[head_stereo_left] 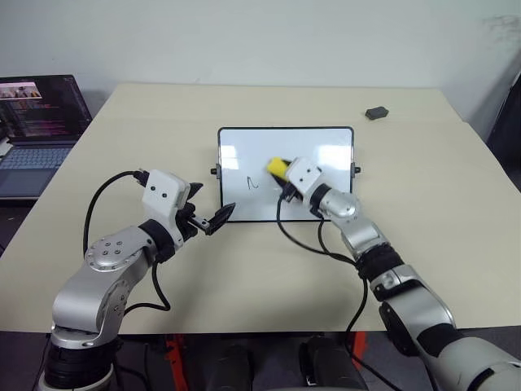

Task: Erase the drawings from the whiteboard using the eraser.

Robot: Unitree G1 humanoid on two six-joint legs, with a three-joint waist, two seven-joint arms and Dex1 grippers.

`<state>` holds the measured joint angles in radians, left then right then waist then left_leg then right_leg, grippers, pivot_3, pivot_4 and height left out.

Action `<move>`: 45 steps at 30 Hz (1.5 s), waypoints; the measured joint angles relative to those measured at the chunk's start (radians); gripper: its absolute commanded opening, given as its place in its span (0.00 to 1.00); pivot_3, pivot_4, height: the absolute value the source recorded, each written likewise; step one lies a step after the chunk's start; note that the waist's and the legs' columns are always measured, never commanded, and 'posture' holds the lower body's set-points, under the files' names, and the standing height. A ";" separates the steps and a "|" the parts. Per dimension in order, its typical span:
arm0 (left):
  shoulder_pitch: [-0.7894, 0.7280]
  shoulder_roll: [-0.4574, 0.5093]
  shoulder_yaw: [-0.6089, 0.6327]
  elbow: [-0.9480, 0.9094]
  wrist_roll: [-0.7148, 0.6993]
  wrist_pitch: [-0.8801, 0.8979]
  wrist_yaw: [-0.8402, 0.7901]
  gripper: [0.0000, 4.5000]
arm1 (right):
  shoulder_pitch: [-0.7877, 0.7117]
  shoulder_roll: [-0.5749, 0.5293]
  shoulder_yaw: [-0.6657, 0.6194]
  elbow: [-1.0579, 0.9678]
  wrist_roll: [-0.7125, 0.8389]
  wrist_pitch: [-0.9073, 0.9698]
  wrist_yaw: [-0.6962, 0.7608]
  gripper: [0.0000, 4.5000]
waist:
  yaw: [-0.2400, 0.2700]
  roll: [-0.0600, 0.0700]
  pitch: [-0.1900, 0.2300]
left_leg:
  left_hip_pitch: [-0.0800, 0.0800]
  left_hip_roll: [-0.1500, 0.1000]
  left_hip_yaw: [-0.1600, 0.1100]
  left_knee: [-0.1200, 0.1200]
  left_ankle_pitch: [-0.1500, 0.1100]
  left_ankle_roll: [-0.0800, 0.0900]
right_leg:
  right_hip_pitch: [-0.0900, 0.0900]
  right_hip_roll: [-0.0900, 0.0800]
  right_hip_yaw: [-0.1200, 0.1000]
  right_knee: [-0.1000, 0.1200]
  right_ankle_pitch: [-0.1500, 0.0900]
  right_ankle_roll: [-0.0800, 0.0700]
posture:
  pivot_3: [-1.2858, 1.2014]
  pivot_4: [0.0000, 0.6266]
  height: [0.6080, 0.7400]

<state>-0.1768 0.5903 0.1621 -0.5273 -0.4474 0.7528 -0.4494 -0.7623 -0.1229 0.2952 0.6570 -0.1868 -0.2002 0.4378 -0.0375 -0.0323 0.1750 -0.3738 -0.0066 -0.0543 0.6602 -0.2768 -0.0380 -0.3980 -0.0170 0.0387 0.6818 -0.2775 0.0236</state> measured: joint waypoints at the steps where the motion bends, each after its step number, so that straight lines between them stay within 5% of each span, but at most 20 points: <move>1: 0.000 0.000 0.000 0.000 0.000 0.002 0.000 1.00 | 0.017 0.007 0.015 -0.007 -0.007 0.012 0.014 0.29 | 0.000 0.001 0.001 | 0.006 0.000 0.000 0.000 0.000 0.000 | 0.007 0.000 0.000 -0.001 0.000 0.000 | 0.52 0.24 1.00; 7: -0.002 0.000 0.000 0.000 0.000 0.003 -0.001 1.00 | 0.044 -0.022 0.048 -0.035 -0.049 0.032 0.018 0.29 | 0.006 0.001 0.001 | 0.018 -0.001 -0.002 0.001 0.001 0.002 | 0.020 0.000 -0.001 -0.003 -0.002 0.003 | 0.52 0.24 1.00; 16: 0.001 0.000 0.000 0.004 0.000 0.003 -0.001 1.00 | -0.002 -0.023 -0.047 -0.102 0.004 -0.080 -0.051 0.29 | 0.001 0.002 0.002 | 0.007 0.000 -0.001 -0.002 -0.001 0.000 | 0.008 0.000 0.000 -0.003 -0.001 0.000 | 0.52 0.24 1.00; 27: 0.013 -0.004 -0.015 0.003 0.000 0.004 0.002 1.00 | -0.101 0.029 -0.063 -0.013 -0.026 0.060 -0.114 0.29 | 0.003 0.002 0.003 | 0.007 0.000 -0.001 -0.006 -0.002 -0.001 | 0.007 0.000 -0.001 -0.005 -0.004 -0.001 | 0.52 0.24 1.00; 45: 0.013 -0.007 -0.017 -0.015 -0.009 0.010 0.007 1.00 | 0.062 -0.027 -0.036 -0.065 -0.040 0.095 -0.112 0.29 | 0.005 0.000 0.001 | 0.029 0.000 -0.002 0.000 0.000 0.002 | 0.029 0.000 0.000 -0.004 -0.010 -0.001 | 0.52 0.24 1.00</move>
<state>-0.1634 0.5837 0.1450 -0.5428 -0.4566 0.7630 -0.4427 -0.7003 -0.1501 0.2597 0.5917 -0.2267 -0.1047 0.3260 -0.0324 -0.0321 0.1759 -0.3451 -0.0069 -0.0566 0.6600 -0.2770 -0.0357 -0.3686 -0.0170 0.0391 0.6782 -0.2880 0.0227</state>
